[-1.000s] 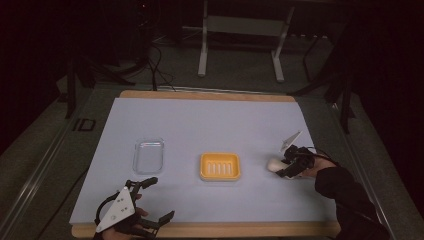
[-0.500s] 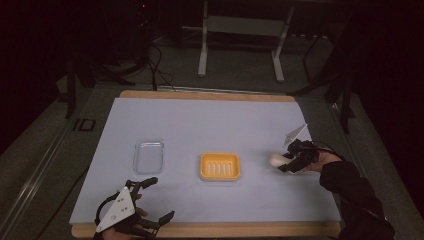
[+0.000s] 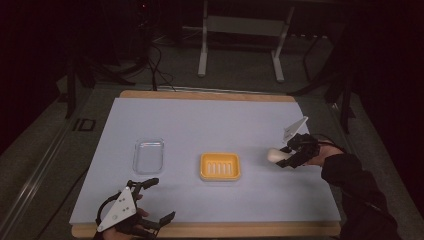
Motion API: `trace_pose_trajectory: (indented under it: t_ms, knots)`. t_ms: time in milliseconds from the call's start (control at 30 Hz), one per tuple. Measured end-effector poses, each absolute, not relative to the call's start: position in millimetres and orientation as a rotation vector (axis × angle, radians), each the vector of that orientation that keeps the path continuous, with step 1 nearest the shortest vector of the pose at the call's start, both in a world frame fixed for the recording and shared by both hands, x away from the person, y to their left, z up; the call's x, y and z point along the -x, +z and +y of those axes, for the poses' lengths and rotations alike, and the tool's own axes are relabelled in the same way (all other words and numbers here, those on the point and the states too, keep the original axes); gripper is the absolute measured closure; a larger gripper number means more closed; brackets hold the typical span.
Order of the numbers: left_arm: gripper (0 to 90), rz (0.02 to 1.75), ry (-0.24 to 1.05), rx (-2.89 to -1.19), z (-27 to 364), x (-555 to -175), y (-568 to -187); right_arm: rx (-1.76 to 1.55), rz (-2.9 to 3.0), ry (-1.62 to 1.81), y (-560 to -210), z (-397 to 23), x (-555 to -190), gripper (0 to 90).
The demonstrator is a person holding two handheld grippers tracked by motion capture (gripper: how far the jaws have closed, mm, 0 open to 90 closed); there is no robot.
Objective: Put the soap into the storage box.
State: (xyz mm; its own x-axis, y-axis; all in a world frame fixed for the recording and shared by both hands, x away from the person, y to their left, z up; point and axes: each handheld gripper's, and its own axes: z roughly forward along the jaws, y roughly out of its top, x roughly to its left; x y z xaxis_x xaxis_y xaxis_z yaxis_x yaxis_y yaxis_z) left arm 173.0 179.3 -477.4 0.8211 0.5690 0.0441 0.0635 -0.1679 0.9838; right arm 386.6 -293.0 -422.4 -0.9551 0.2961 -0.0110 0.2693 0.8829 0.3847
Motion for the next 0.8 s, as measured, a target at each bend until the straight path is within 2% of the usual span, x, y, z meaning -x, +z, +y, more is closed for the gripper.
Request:
trace_pose_trajectory:
  t_ms: [467, 800]
  knots:
    - [0.7, 0.497, 0.483, -1.694, 180.2, -172.6, -477.2, -0.176, 2.984, 0.619, -399.8, -265.1, -384.5, 49.5]
    - [0.7, 0.494, 0.482, -1.695, 180.1, -172.5, -477.2, -0.061, 3.013, 0.627, -396.9, -244.2, -384.7, 49.5]
